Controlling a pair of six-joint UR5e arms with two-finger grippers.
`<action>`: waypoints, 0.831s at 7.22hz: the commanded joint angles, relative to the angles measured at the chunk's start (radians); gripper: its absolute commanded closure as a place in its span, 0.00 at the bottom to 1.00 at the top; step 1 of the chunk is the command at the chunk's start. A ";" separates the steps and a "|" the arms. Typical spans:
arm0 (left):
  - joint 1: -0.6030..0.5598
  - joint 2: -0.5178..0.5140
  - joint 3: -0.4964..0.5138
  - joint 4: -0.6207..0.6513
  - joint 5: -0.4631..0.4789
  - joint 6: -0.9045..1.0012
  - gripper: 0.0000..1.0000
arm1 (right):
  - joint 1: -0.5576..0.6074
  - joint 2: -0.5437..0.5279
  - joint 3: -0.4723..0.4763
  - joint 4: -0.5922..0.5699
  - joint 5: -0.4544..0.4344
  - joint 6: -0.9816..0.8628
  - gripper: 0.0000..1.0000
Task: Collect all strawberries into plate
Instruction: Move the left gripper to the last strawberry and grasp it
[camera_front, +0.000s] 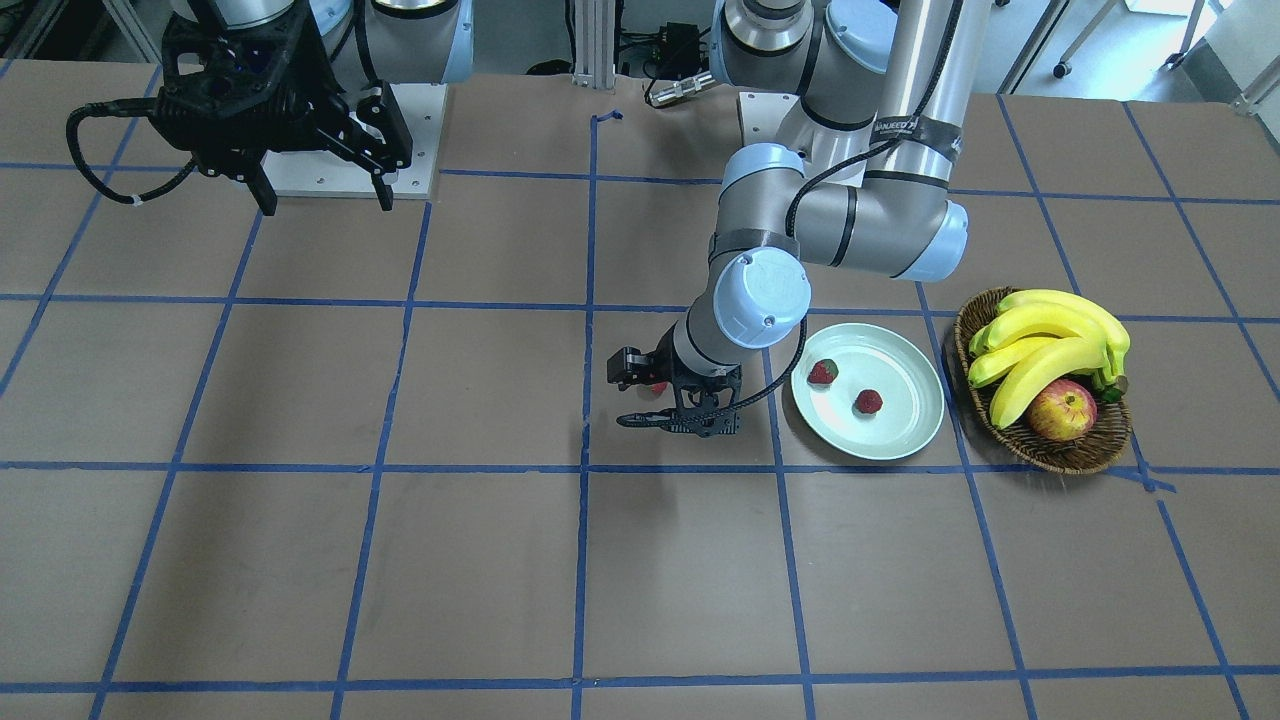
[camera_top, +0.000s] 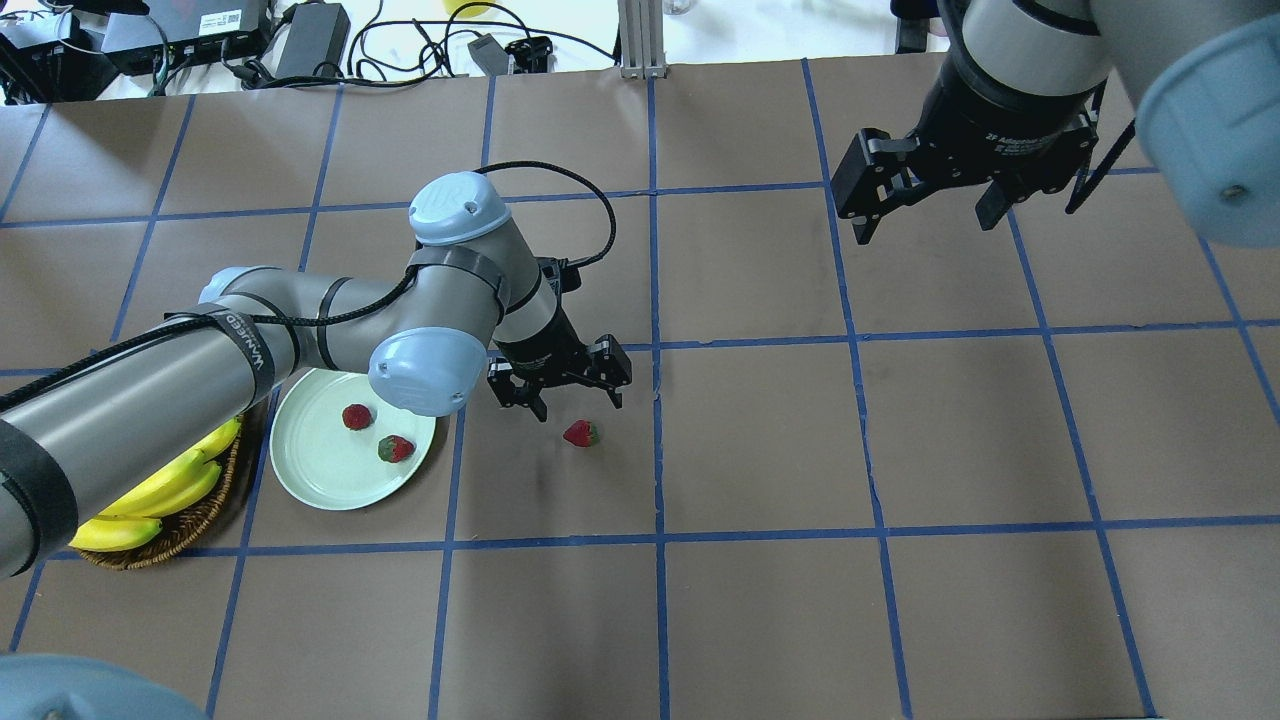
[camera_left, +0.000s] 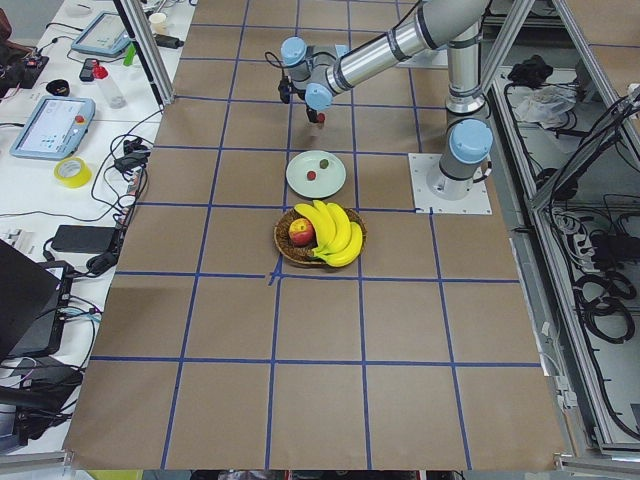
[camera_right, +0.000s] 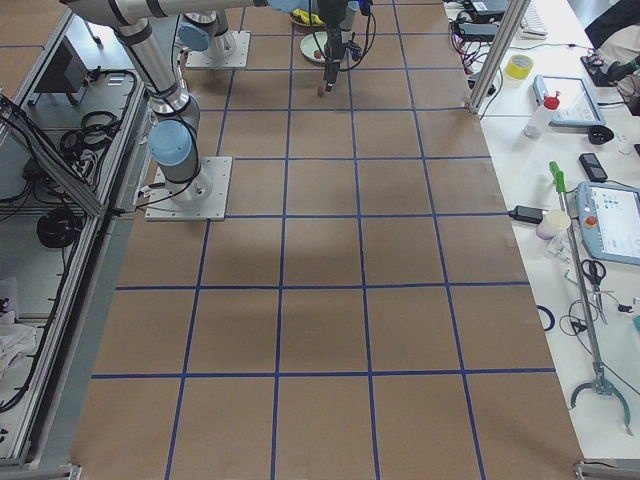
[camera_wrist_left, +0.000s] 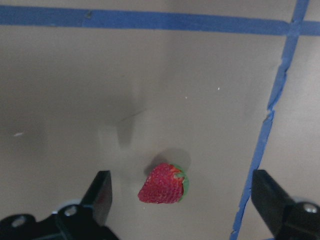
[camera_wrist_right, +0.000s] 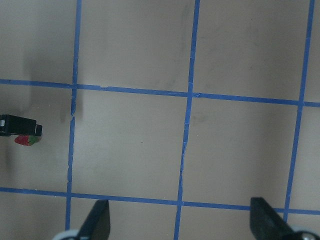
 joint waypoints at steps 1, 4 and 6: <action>-0.005 -0.006 -0.016 0.001 -0.001 -0.002 0.06 | 0.000 0.003 0.000 -0.001 0.001 0.000 0.00; -0.007 -0.012 -0.029 0.001 -0.006 -0.004 0.14 | 0.003 0.003 -0.002 -0.006 0.011 0.002 0.00; -0.007 -0.017 -0.029 0.001 -0.009 -0.004 0.55 | 0.002 0.003 -0.002 -0.012 0.001 0.002 0.00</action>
